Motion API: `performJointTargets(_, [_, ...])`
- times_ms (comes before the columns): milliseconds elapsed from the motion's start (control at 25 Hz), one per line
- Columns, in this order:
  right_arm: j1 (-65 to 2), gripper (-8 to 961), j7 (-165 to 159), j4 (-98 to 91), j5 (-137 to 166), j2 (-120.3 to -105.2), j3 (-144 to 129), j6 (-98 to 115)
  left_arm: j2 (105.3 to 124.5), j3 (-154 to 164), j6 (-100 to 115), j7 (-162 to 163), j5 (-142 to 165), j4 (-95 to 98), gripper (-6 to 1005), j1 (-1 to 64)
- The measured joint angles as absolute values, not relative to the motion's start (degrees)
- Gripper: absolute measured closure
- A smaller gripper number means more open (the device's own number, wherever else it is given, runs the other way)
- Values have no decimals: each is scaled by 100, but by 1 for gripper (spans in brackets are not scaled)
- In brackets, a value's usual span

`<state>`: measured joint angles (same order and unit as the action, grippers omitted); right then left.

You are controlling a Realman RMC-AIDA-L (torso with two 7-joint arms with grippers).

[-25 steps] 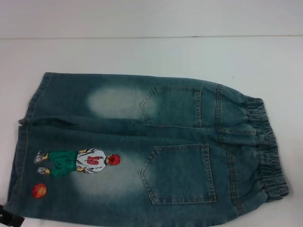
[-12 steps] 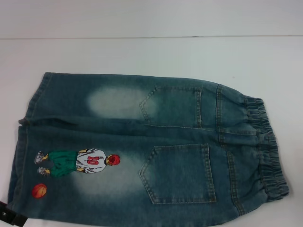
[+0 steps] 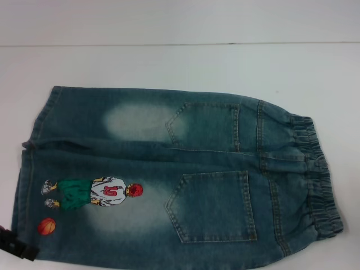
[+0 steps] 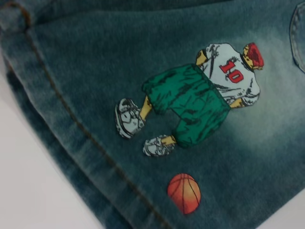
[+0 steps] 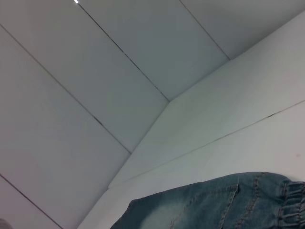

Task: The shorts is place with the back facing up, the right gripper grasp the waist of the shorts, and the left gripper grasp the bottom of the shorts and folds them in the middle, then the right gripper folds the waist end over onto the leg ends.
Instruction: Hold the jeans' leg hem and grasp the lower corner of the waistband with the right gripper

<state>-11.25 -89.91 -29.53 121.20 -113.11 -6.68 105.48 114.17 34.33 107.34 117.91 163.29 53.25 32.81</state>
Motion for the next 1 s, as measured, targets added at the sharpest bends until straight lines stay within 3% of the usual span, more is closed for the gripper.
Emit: performJointTargets(1000, [-1144,103,-8991,-2944,12112,-11309,-638,10546,11382,3409,10696,11798,16365,5193,82,3306])
